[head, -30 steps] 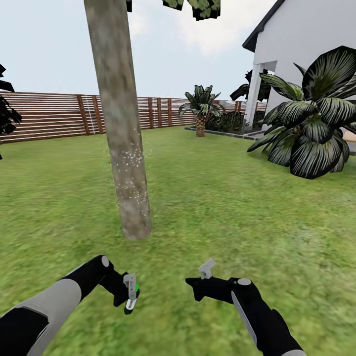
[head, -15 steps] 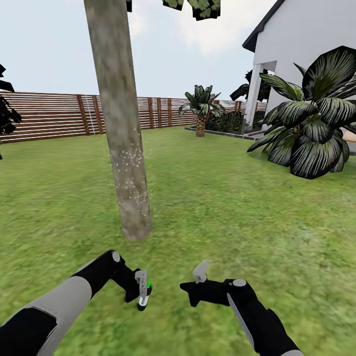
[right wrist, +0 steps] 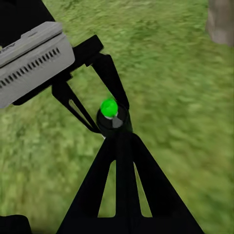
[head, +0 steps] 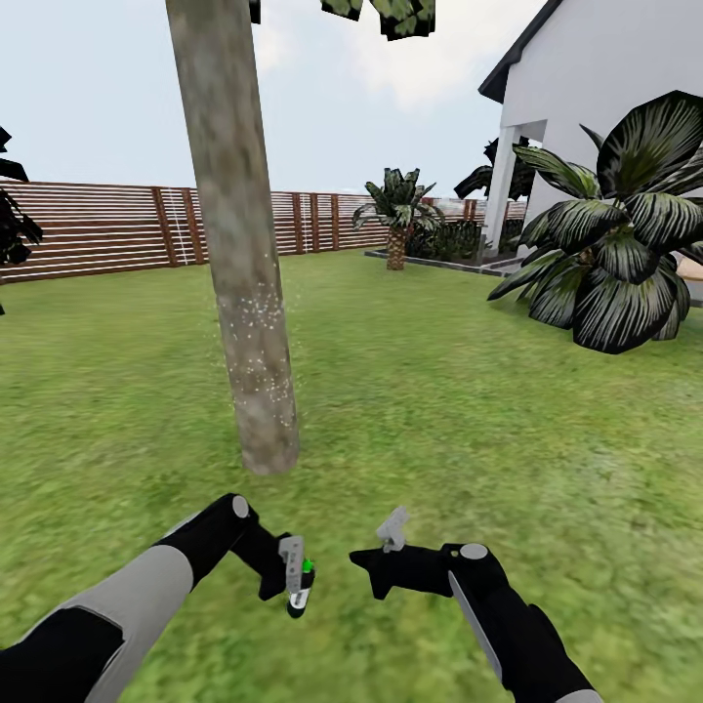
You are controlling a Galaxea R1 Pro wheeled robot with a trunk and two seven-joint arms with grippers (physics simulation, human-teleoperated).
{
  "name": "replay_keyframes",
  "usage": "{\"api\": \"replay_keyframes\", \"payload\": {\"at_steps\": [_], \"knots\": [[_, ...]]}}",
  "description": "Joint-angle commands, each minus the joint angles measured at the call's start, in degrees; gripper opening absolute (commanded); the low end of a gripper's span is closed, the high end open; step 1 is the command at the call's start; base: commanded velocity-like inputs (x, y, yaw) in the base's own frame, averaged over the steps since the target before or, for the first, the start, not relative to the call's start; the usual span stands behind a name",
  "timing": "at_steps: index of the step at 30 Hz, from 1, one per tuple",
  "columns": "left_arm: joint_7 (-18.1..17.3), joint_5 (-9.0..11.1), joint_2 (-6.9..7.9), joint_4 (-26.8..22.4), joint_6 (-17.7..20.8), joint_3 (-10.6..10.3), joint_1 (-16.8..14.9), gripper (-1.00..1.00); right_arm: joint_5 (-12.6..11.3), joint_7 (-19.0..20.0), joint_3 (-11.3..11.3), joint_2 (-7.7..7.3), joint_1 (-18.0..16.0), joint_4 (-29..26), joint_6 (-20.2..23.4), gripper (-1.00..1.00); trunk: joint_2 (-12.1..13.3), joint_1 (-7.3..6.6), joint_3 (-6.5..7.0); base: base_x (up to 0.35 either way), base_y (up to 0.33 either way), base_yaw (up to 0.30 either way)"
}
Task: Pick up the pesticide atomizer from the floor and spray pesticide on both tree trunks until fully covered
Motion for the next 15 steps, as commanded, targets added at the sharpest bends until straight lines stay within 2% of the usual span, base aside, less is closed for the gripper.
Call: {"api": "replay_keyframes", "payload": {"at_steps": [1,5,8,12,15], "knots": [[-0.14,-0.26,-0.08,-0.1,-0.72,-0.07,-0.01,-1.0,0.27,0.27,-0.07,0.03,-0.02,-0.08,0.32,-1.0,-0.02,-0.01,-0.06,0.0,0.0,0.0],[-0.48,-0.18,-2.13,-0.05,-1.55,-0.01,-0.01,-1.0,0.28,0.27,-0.07,0.03,-0.02,-0.08,0.32,-1.0,-0.02,-0.01,-0.06,0.0,0.0,0.0],[-0.5,-0.21,-3.11,-0.08,-1.59,0.0,-0.01,-1.0,0.29,0.27,-0.07,0.03,-0.02,-0.07,0.32,-1.0,-0.02,-0.01,-0.06,0.0,0.0,0.0],[-0.9,-0.15,-3.39,-0.11,-1.66,0.07,-0.01,-1.0,0.28,0.27,-0.07,0.03,-0.02,-0.08,0.32,-1.0,-0.02,-0.01,-0.06,0.0,0.0,0.0],[-2.84,-0.05,-3.27,-1.71,-1.77,0.15,-0.01,-1.0,0.29,0.27,-0.07,0.03,-0.02,-0.05,0.32,-1.0,-0.02,-0.01,-0.06,0.0,0.0,0.0]]}}
